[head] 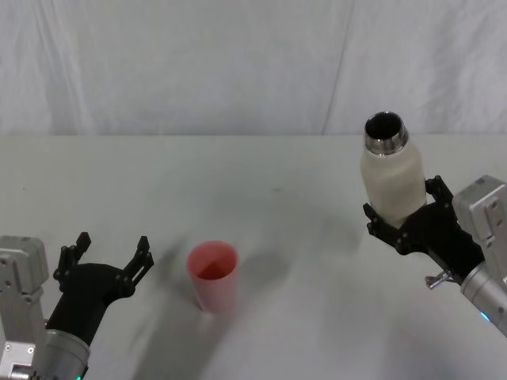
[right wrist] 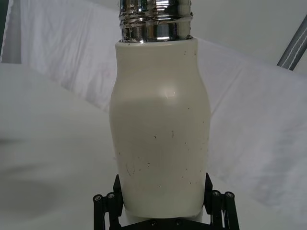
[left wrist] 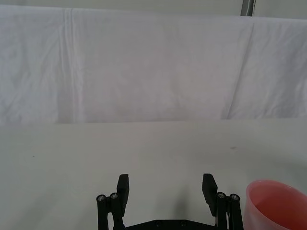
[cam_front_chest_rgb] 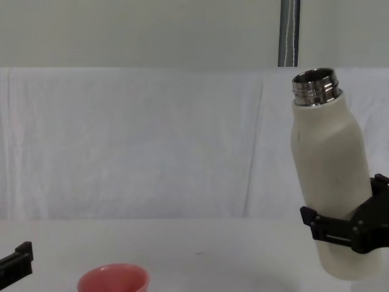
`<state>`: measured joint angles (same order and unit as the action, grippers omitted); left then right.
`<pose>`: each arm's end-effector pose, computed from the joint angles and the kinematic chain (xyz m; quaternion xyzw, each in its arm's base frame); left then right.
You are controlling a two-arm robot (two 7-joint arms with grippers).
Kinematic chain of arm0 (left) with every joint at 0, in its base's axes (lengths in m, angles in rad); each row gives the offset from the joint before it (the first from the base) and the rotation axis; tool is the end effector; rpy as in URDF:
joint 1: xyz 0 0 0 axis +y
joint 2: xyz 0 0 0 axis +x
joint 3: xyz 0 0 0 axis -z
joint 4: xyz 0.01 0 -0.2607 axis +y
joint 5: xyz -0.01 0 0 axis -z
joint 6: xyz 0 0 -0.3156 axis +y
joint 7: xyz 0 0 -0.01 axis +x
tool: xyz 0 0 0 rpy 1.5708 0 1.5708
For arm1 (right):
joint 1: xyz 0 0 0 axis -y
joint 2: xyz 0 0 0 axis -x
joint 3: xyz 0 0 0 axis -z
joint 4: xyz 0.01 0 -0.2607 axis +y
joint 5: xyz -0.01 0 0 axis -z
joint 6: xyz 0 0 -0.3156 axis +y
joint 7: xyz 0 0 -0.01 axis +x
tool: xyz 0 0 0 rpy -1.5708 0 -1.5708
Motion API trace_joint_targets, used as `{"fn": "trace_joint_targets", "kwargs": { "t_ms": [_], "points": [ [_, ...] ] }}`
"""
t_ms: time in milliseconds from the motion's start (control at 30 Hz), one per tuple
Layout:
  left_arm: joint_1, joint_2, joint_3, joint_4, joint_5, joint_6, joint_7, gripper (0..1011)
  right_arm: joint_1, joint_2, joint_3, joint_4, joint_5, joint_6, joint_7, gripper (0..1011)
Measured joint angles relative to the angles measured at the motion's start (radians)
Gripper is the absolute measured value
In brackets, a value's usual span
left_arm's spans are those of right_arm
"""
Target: Grasp the thermos with one hand and pour water into the cup lid.
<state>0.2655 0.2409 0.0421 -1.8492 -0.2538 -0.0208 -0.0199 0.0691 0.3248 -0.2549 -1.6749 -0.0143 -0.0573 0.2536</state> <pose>0.2672 0.0298 -0.2578 -0.0174 0.0064 0.6616 0.7496 0.3405 0.0046 -0.2279 -0.0707 -0.1724 -0.4911 0.8510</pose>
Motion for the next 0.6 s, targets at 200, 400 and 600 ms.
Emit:
{"fn": "trace_joint_targets", "kwargs": {
  "t_ms": [200, 400, 600],
  "points": [
    [0.000, 0.000, 0.000, 0.000, 0.000, 0.000, 0.000, 1001, -0.027, 0.006, 0.004, -0.024, -0.021, -0.002, -0.008, 950],
    [0.000, 0.000, 0.000, 0.000, 0.000, 0.000, 0.000, 1001, -0.046, 0.021, -0.010, -0.039, -0.093, -0.009, -0.024, 950],
    [0.000, 0.000, 0.000, 0.000, 0.000, 0.000, 0.000, 1001, -0.040, 0.028, -0.024, -0.037, -0.153, -0.013, -0.031, 950]
  ]
}}
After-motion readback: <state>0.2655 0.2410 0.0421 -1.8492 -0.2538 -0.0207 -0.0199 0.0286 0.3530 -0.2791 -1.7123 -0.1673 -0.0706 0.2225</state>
